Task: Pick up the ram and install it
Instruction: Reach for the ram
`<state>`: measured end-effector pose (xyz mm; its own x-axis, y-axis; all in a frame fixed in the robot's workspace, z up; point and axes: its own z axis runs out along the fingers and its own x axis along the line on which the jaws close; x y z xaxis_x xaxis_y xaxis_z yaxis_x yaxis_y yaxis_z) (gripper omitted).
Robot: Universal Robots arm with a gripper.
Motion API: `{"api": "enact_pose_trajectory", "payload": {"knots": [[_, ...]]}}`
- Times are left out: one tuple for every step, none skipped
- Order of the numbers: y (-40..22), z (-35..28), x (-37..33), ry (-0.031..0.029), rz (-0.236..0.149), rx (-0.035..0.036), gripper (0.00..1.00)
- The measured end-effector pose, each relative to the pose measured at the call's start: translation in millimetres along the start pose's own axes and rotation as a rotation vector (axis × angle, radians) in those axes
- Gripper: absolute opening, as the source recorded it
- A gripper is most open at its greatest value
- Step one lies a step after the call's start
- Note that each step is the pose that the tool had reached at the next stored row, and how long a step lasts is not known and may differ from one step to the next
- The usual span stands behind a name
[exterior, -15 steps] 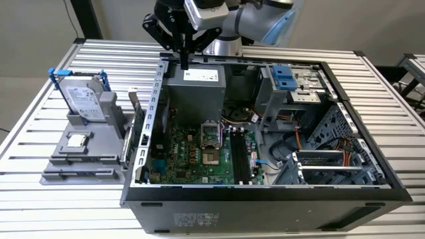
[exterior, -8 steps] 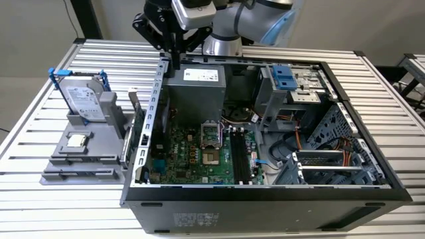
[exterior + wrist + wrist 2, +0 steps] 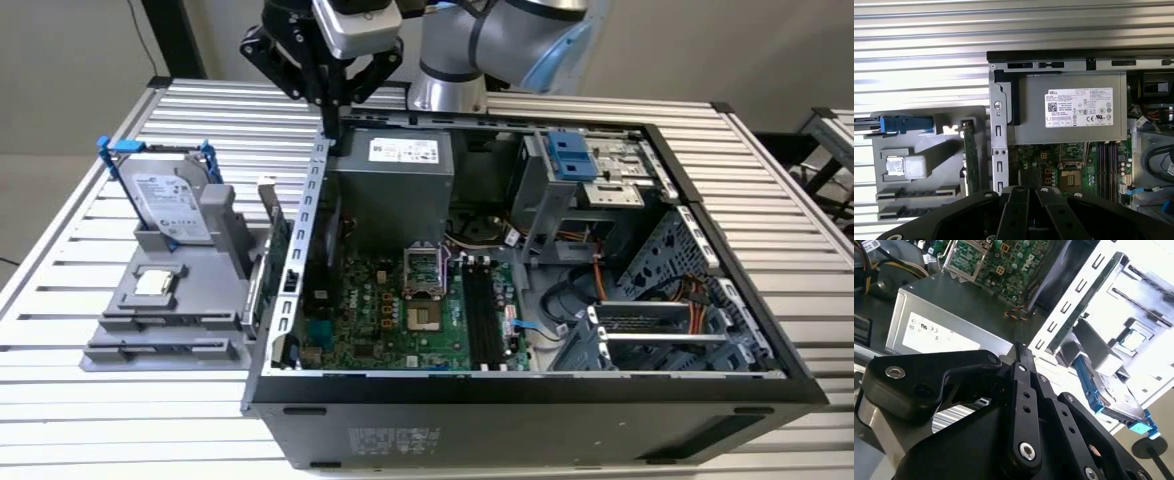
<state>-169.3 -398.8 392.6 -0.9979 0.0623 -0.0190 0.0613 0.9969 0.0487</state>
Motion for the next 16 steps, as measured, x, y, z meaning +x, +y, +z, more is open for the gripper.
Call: {"api": "enact_pose_trajectory", "payload": {"knots": [[-0.2,-0.1,2.5,0.0000,-0.001,0.0000,0.00],[-0.3,-0.1,4.7,0.0000,-0.002,-0.0001,0.00],[-0.5,-0.2,7.4,0.0001,-0.002,-0.0001,0.00],[-0.6,-0.2,10.0,0.0001,-0.003,-0.0001,0.00],[-0.8,-0.3,12.5,0.0001,-0.004,-0.0001,0.00],[-0.9,-0.3,14.8,0.0000,-0.005,-0.0001,0.00],[-1.1,-0.4,17.2,0.0001,-0.005,-0.0002,0.00],[-1.2,-0.4,19.6,0.0000,-0.006,-0.0002,0.00],[-1.4,-0.5,22.1,0.0000,-0.007,-0.0002,0.00],[-1.5,-0.5,24.4,0.0001,-0.008,-0.0002,0.00],[-1.7,-0.6,26.8,0.0000,-0.009,-0.0003,0.00],[-1.8,-0.7,29.6,0.0001,-0.010,-0.0002,0.00],[-2.0,-0.7,32.0,0.0001,-0.010,-0.0003,0.00],[-2.1,-0.7,34.3,0.0001,-0.011,-0.0003,0.00],[-2.3,-0.8,36.9,0.0001,-0.012,-0.0003,0.00],[-2.4,-0.9,39.4,0.0002,-0.013,-0.0003,0.00]]}}
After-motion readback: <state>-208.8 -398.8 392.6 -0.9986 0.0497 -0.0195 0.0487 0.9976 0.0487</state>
